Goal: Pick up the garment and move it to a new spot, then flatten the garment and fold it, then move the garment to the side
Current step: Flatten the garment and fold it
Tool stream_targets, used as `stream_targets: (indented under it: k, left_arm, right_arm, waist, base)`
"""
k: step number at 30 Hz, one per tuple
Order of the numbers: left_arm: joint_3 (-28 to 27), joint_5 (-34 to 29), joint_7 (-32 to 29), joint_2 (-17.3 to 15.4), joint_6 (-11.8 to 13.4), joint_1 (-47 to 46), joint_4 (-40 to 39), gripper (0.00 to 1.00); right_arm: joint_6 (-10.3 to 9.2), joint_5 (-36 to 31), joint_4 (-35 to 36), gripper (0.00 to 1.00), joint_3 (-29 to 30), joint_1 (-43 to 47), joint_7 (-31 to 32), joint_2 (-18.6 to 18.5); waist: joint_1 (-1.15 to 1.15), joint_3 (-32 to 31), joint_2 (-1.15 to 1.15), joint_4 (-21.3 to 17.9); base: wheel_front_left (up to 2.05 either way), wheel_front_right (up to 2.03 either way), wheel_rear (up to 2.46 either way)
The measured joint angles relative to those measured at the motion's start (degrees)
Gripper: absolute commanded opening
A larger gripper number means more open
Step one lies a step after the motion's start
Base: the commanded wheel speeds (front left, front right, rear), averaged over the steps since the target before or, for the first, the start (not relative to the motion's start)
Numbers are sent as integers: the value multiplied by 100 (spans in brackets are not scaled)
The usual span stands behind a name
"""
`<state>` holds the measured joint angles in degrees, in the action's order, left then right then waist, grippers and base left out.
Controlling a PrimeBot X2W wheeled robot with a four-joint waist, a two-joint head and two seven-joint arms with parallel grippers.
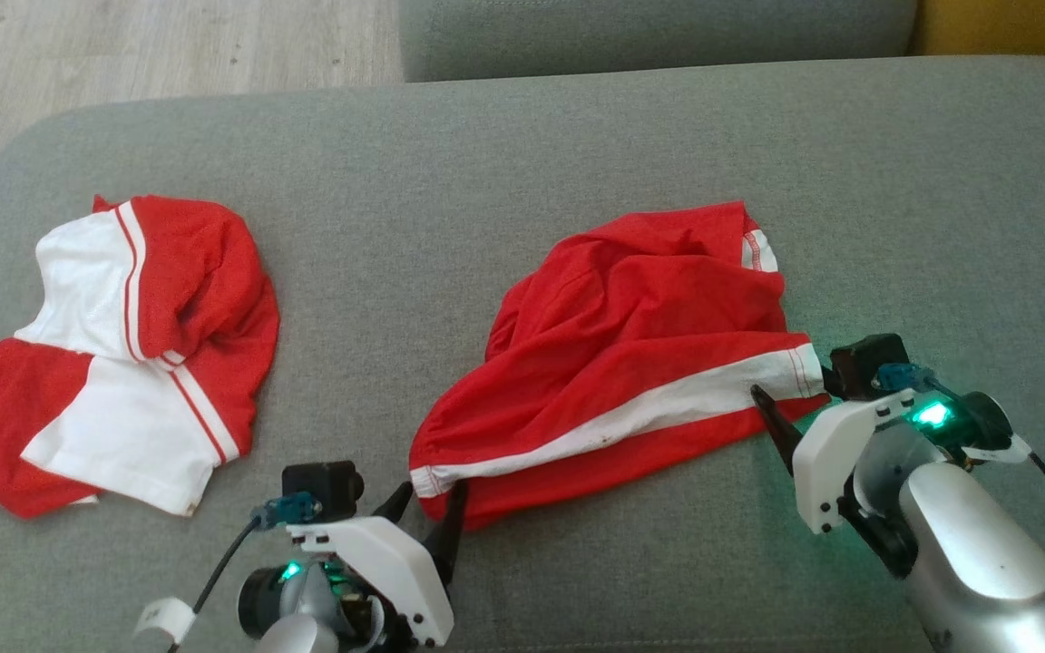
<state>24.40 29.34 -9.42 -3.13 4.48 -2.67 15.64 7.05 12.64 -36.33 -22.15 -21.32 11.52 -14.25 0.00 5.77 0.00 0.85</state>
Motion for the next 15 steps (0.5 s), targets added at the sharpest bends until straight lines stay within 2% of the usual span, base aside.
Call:
stream_targets:
  k: [3,5,6,7,8,9,10,11,12,13,15]
  left_arm:
    - [21,10,22,1,0,-20,46,100]
    - [27,67,57,1,0,-34,92,100]
    - [29,96,71,1,-1,-47,111,100]
    - [36,121,71,0,-14,-62,125,100]
    - [48,125,71,0,-53,-78,137,100]
    - [62,127,74,3,-65,-102,146,93]
    - [63,160,104,4,-98,-124,155,61]
    - [65,192,105,4,-108,-140,166,37]
    - [64,219,145,4,-136,-146,175,6]
    - [66,218,188,5,-151,-146,177,0]
    - [76,218,201,7,-183,-151,182,0]
  right_arm:
    - [0,1,-31,100,-40,-53,-22,0]
    - [0,42,-47,91,-75,-55,-59,0]
    - [0,48,-58,91,-97,-55,-59,0]
    - [0,48,-66,83,-118,-55,-59,0]
    - [0,55,-73,70,-142,-55,-59,0]
    - [0,80,-77,47,-169,-56,-60,0]
    - [0,116,-78,27,-200,-57,-63,0]
    - [0,149,-80,0,-233,-58,-81,0]
    - [0,176,-81,0,-270,-60,-102,0]
    - [0,212,-80,0,-298,-63,-102,0]
    - [0,282,-57,0,-308,-72,-114,-1]
  waist:
    - [0,-4,0,-11]
    - [0,2,0,-21]
    - [0,4,0,-26]
    - [0,6,0,-31]
    - [0,8,0,-35]
    - [0,12,0,-39]
    - [0,13,0,-45]
    - [0,10,0,-52]
    - [0,10,0,-60]
    - [0,9,0,-68]
    - [0,3,0,-82]
  base:
    - [0,0,0]
    - [0,0,0]
    - [0,0,0]
    - [0,0,0]
    - [0,0,0]
    - [0,0,0]
    - [0,0,0]
    - [0,0,0]
    - [0,0,0]
    - [0,0,0]
    - [0,0,0]
